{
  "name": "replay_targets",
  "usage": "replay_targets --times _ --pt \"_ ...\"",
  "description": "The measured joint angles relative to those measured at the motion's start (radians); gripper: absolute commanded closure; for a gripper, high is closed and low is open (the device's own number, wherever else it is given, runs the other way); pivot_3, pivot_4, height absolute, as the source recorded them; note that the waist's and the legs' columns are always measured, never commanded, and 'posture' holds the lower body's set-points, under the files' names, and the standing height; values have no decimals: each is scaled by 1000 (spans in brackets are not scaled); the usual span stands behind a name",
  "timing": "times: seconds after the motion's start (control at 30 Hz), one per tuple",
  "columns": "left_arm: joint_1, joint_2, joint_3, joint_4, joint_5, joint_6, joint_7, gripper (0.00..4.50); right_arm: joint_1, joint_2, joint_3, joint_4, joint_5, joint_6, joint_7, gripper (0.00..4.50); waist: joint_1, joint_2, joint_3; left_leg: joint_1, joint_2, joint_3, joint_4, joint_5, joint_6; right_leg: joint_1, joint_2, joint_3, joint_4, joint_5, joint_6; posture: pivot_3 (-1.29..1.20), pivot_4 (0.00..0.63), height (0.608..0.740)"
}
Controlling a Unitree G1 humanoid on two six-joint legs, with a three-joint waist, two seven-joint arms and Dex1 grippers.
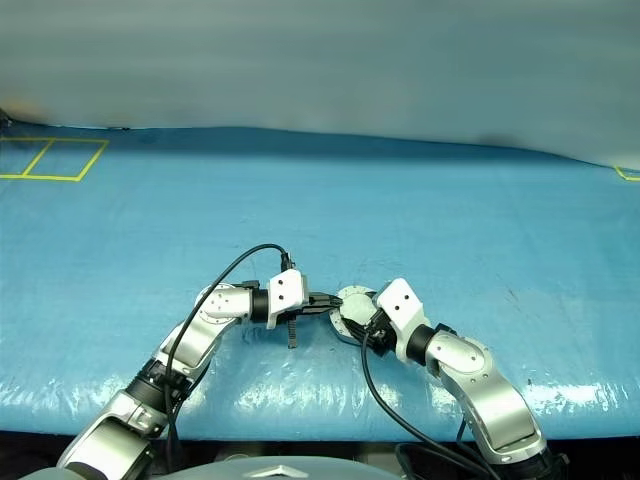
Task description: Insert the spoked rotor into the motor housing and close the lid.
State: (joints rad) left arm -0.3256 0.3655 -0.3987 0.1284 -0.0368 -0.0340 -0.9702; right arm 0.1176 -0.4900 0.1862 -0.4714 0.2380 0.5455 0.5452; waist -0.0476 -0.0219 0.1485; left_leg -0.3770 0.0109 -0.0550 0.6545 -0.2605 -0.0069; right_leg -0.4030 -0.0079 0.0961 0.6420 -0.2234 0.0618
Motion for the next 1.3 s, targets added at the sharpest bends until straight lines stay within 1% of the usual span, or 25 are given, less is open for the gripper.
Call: replay_targets --times 0.37,0.43,0.47,0.5,0.57,0.63,0.77,0.9,0.97,1.1,1.2,1.3 --pt "4 12 -6 5 0 -2 -34 4500 -4 -1 4 3 -11 -3 2 1468 1 -1 0 0 0 0 0 0 0 0 0 0 0 0 0 0 150 740" --pt "4 8 -7 13 10 -18 -28 4500 -4 -3 9 14 -22 -27 8 717 1 -1 0 1 0 0 1 0 0 1 0 0 0 0 0 0 150 740" --pt "3 3 -9 18 18 -27 -21 4500 -4 -3 12 22 -27 -43 12 477 1 -1 0 1 0 0 1 0 0 2 0 0 0 0 0 0 150 740" --pt "3 -2 -10 24 24 -40 -16 4500 -4 0 19 28 -30 -56 15 84 2 0 0 1 0 0 1 0 0 2 -1 0 0 0 0 0 150 740" --pt "3 -9 -13 32 35 -52 -10 4500 -4 17 22 29 -31 -60 11 34 6 0 -1 1 0 0 2 0 0 2 -1 0 0 0 1 0 150 740" --pt "3 -11 -17 39 39 -65 -4 4500 -10 57 7 33 -18 -53 -8 34 10 0 -1 1 -1 0 3 0 0 3 -1 0 0 0 1 0 150 740" --pt "-1 -12 -18 52 40 -85 4 4500 -6 77 -24 33 20 -54 -8 34 11 0 0 0 -1 0 2 0 0 2 -1 0 -1 1 1 0 150 740" --pt "-2 -10 -17 60 49 -90 11 4500 5 100 -93 28 54 -67 -25 34 12 2 1 -1 -1 0 2 0 0 1 -2 0 -1 1 1 0 150 740" --pt "-2 -10 -16 61 52 -93 12 4500 11 117 -147 17 102 -66 -26 34 13 2 1 -2 -1 0 2 0 0 0 -2 0 -1 1 1 0 150 740" --pt "-2 -10 -16 61 54 -100 12 4500 27 153 -262 -13 250 -18 -34 34 13 2 2 -2 -1 0 2 0 0 0 -2 0 -1 1 1 0 150 740" --pt "0 -9 -16 61 55 -101 12 4500 63 185 -378 23 429 119 -73 34 15 3 2 -3 -1 -1 1 0 0 0 -2 0 -1 1 1 0 150 740" --pt "3 -6 -13 59 55 -101 14 4500 121 199 -449 72 570 249 -108 34 15 4 2 -4 -1 0 1 0 0 -2 -2 0 -1 0 1 0 150 740"
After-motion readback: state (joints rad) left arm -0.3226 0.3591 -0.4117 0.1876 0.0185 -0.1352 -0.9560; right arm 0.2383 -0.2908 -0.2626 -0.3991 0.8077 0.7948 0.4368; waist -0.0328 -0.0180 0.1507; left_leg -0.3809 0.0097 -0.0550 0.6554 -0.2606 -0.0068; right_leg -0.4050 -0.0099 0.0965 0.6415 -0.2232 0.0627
